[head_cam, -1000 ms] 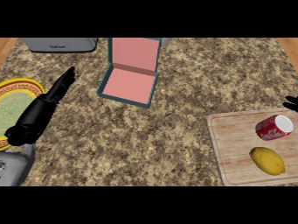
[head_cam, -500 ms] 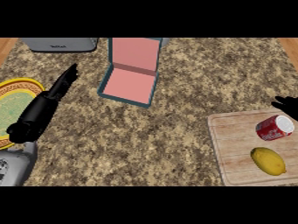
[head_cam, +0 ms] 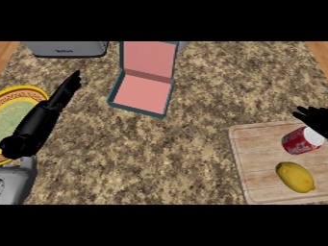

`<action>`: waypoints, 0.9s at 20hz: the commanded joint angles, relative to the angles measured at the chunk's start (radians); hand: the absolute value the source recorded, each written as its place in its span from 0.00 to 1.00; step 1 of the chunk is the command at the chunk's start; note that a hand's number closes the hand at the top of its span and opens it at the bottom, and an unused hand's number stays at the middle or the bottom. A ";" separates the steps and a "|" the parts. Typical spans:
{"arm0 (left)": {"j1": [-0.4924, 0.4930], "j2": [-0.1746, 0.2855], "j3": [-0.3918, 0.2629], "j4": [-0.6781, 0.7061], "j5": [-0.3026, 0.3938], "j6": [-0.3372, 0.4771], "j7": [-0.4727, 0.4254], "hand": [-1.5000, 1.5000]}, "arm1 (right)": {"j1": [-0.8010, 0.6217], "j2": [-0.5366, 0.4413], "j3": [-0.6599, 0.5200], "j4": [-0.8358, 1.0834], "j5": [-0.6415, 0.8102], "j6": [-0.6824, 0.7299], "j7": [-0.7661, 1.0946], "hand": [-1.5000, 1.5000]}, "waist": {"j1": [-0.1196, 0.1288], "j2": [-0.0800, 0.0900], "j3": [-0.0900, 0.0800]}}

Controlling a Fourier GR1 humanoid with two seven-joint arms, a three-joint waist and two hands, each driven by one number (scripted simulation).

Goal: Pick the can from the cutting board and place it in the cardboard box

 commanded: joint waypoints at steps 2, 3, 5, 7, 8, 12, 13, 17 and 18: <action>0.020 -0.068 -0.027 0.023 -0.075 0.031 -0.042 0.50 | -0.072 0.058 0.033 0.130 0.102 -0.053 -0.016 0.00 | 0.003 0.001 0.000; -0.016 -0.060 -0.009 -0.028 -0.059 0.024 0.046 0.50 | -0.076 0.086 0.049 0.140 0.122 -0.053 0.005 0.00 | 0.003 0.001 0.000; -0.039 -0.041 0.029 0.043 -0.045 -0.027 -0.011 0.50 | -0.111 0.088 0.040 0.198 0.135 -0.051 -0.037 0.00 | 0.002 0.001 0.000; -0.051 -0.043 0.057 0.040 -0.031 -0.043 0.025 0.50 | -0.099 0.090 0.010 0.170 0.115 -0.021 -0.066 0.00 | 0.000 0.001 0.000; -0.003 -0.042 0.051 0.066 -0.057 -0.045 -0.066 0.50 | -0.047 0.075 -0.001 0.153 0.114 -0.060 -0.115 0.00 | -0.001 0.000 0.000; -0.053 -0.078 0.047 -0.003 -0.051 -0.047 0.040 0.50 | -0.100 0.061 -0.033 0.221 0.131 -0.023 -0.146 0.00 | 0.000 0.000 0.000; -0.019 -0.077 0.033 -0.037 -0.071 -0.043 0.067 0.50 | -0.073 0.137 0.018 0.201 0.165 -0.054 -0.089 0.00 | 0.002 0.000 0.000; 0.018 -0.083 0.044 -0.023 -0.091 -0.052 0.010 0.50 | -0.139 0.122 -0.001 0.371 0.239 -0.142 -0.127 0.00 | 0.005 0.001 0.000; 0.008 -0.053 0.095 0.018 -0.062 -0.084 -0.032 0.50 | -0.069 0.141 -0.006 0.286 0.238 -0.127 -0.092 0.00 | 0.000 0.000 0.000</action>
